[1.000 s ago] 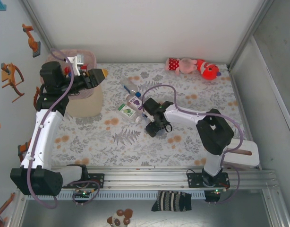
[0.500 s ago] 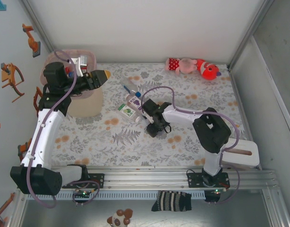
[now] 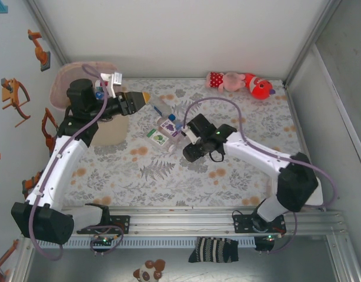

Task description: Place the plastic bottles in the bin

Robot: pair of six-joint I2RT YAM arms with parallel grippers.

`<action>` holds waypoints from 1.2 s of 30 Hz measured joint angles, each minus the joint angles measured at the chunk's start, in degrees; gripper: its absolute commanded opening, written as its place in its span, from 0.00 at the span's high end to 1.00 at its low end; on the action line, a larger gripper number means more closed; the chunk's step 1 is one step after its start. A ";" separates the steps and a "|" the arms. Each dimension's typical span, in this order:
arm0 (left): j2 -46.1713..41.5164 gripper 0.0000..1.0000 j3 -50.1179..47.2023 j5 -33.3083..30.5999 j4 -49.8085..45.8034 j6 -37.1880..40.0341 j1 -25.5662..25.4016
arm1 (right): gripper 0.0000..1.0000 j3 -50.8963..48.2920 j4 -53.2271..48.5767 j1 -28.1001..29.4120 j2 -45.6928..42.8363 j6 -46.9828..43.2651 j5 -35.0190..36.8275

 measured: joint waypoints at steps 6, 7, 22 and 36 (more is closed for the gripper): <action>-0.11 0.25 -1.05 -0.70 6.56 0.46 -6.10 | 0.38 0.26 1.99 0.00 -11.76 1.73 -4.52; -0.28 0.25 -1.05 -0.76 7.93 0.63 -7.23 | 0.39 0.28 2.64 -0.02 -13.51 2.12 -5.46; -1.77 0.28 0.24 -0.50 23.80 2.97 -20.81 | 0.41 0.33 14.47 -0.02 -28.35 6.84 -20.94; 4.17 0.40 5.33 -1.40 25.38 3.43 -27.15 | 0.42 -0.11 17.42 -0.07 -29.49 8.35 -25.51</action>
